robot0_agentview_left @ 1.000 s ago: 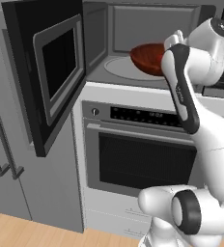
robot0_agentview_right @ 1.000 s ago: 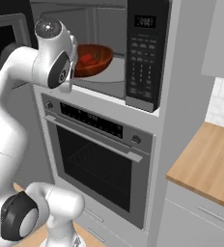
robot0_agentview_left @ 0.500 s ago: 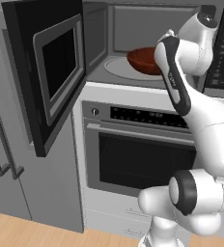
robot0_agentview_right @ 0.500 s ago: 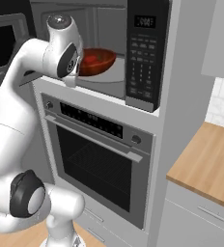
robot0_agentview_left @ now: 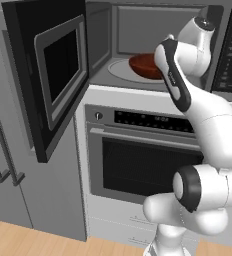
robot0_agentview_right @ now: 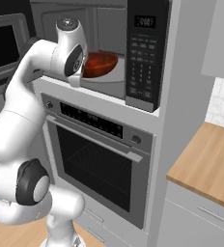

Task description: Pick the bell pepper from the sink and place it in the bowl. Then pick the bowl and place it in the microwave. Then close the microwave door and press the start button.

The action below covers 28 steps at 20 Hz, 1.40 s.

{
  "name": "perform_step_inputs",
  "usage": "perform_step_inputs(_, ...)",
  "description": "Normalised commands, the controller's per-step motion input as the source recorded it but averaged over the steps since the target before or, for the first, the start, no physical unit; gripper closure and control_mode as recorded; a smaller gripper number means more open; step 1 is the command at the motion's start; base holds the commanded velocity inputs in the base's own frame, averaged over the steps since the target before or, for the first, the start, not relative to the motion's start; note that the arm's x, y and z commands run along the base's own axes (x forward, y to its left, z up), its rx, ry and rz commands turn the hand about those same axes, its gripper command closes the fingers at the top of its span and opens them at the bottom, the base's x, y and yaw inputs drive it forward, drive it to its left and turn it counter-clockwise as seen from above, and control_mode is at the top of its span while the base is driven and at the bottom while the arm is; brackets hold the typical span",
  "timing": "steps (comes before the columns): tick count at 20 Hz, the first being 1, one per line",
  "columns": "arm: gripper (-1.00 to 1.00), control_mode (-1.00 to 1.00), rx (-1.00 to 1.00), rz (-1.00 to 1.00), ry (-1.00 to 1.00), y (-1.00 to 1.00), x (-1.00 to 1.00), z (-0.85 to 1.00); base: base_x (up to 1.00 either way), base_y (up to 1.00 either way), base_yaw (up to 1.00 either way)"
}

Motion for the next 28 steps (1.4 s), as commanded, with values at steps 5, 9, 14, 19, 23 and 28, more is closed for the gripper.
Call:
perform_step_inputs(5, 1.0, -1.0, 0.0, 0.0, 0.02, -0.09, 0.32, -0.19, 0.0, 0.0, 0.0)
perform_step_inputs(9, 1.0, -1.0, 0.0, 0.0, 0.03, -0.09, 0.37, -0.15, 0.0, 0.0, 0.0)
perform_step_inputs(14, 1.0, -1.0, 0.0, 0.0, 0.04, -0.04, 0.42, -0.07, 0.0, 0.0, 0.0)
perform_step_inputs(19, 1.0, -1.0, 0.0, 0.0, 0.04, 0.0, 0.42, -0.11, 0.0, 0.0, 0.0)
perform_step_inputs(23, 1.0, -1.0, 0.0, 0.0, 0.03, 0.0, 0.4, -0.21, 0.0, 0.0, 0.0)
perform_step_inputs(28, -1.0, -1.0, 0.0, 0.0, 0.04, 0.0, 0.43, -0.25, 0.0, 0.0, 0.0)
